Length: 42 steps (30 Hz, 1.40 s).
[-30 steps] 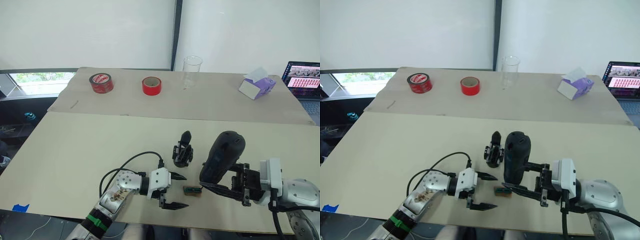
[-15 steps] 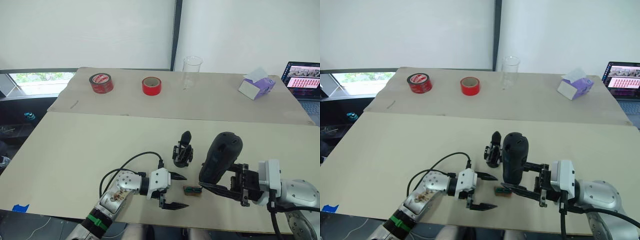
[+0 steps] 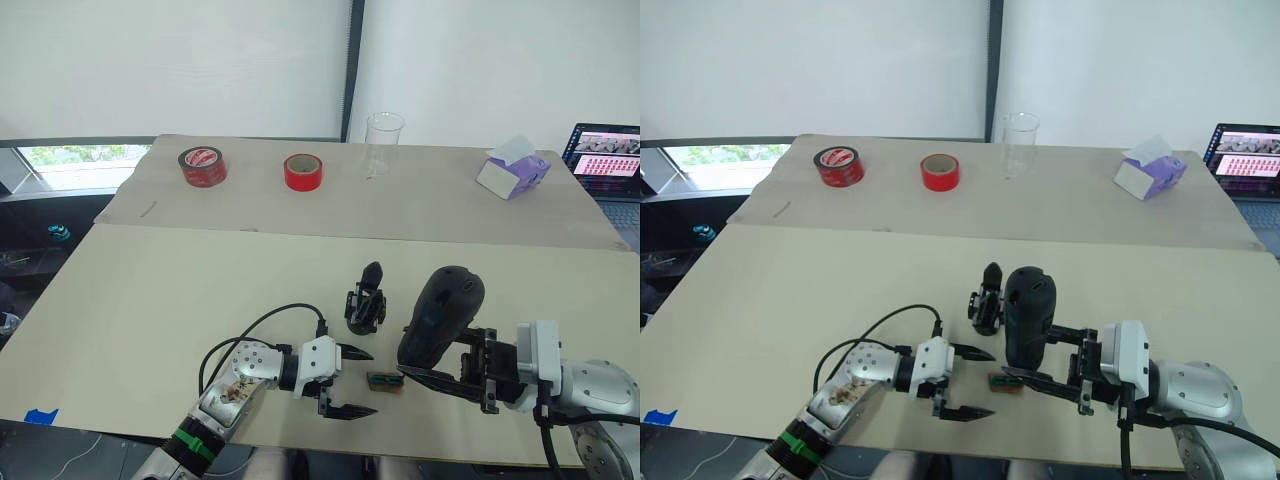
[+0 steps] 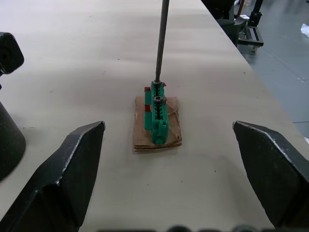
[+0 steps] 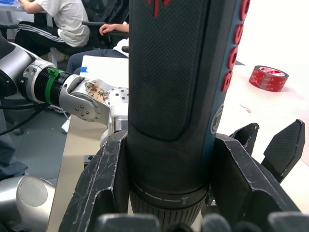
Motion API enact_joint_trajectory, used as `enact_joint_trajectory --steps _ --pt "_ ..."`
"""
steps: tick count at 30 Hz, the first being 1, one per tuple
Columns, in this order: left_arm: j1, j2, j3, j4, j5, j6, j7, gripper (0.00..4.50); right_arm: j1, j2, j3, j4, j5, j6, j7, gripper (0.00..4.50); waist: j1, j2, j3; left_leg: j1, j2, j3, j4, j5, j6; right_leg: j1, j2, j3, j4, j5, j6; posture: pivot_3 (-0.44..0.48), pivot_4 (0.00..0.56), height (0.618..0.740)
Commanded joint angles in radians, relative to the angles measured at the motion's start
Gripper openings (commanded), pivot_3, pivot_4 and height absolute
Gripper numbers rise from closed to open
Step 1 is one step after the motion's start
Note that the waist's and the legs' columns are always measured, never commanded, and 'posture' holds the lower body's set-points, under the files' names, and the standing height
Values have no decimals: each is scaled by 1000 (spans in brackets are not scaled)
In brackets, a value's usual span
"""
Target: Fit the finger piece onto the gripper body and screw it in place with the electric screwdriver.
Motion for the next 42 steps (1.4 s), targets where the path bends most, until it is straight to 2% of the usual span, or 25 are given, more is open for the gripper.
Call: enact_joint_trajectory --steps 1,14,23,29,37,42 --pt "7 9 -11 13 9 3 -5 4500 3 -1 0 -10 11 -23 -1 1920 0 0 0 0 0 0 0 0 0 0 0 0 0 0 0 0 150 740" --pt "13 28 6 7 -15 -20 -36 4500 4 -23 -32 -49 54 -2 -18 1920 -2 0 0 -1 0 0 -1 0 0 0 0 0 0 1 -1 0 150 740" --pt "11 28 59 62 -68 -108 -68 4500 -1 -51 -59 -89 98 15 -52 1920 -2 -1 1 -3 0 0 -1 0 1 0 0 0 0 1 -3 0 150 740" --pt "15 42 82 29 -99 -105 -88 4500 -4 -73 -88 -116 134 38 -74 1920 -2 -1 1 -3 0 0 -1 0 1 0 0 0 0 1 -2 0 150 740" --pt "25 91 162 -87 -224 -41 -125 4500 -6 -92 -136 -150 184 70 -113 1920 -1 -4 4 -5 0 0 -1 1 2 -2 0 0 0 2 -3 0 150 740" --pt "39 139 239 -173 -357 32 -167 4500 -43 -85 -170 -167 267 115 -206 1920 -2 -5 6 -5 0 0 -1 1 2 -2 0 0 0 2 -3 0 150 740"
